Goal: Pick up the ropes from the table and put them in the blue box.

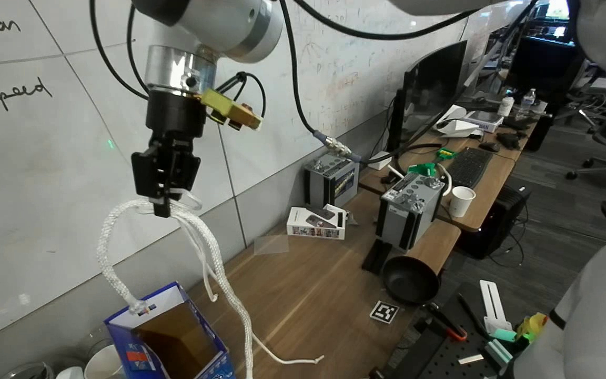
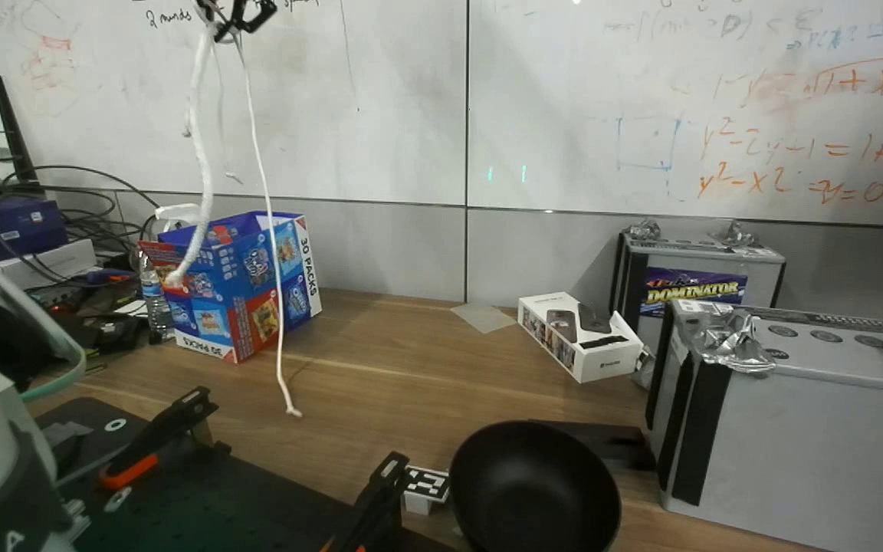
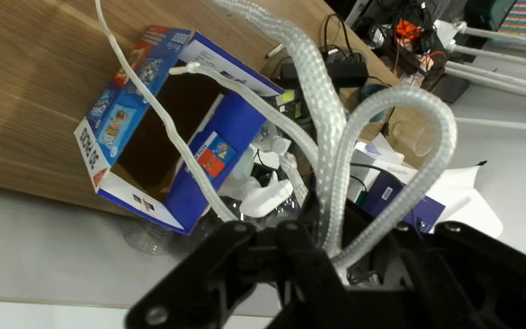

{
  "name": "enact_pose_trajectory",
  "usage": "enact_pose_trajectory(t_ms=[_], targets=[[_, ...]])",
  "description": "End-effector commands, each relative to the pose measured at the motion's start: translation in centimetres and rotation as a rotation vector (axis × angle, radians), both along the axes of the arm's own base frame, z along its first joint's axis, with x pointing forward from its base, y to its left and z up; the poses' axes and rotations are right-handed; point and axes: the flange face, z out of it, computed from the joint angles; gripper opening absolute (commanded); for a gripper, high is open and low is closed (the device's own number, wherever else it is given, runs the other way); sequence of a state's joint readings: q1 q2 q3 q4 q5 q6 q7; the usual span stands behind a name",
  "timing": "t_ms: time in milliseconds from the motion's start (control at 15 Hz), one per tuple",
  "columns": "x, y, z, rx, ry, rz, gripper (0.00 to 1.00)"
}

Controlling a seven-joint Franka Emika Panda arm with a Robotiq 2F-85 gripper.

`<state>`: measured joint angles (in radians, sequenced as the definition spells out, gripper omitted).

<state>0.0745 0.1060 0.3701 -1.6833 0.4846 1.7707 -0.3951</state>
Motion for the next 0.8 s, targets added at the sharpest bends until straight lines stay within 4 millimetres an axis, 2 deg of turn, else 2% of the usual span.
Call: enact_pose_trajectory(t_ms=[0,133,200,400,600,733], targets=[[-2.6,3.9,5.1,0.01,-0.055,-0.055,0.04],[-3.2,5.7,6.5,0.004,-0.098,-0.095,0.04],[-3.1,5.9,7.5,0.005,-0.117,-0.115,0.04],[-1.4,5.8,7.9,-0.007,-0.169,-0.176,0.04],[1.3,4.5,7.4,-0.038,-0.234,-0.236,0.04],[3.2,3.8,6.0,-0.064,-0.256,-0.261,0.04]])
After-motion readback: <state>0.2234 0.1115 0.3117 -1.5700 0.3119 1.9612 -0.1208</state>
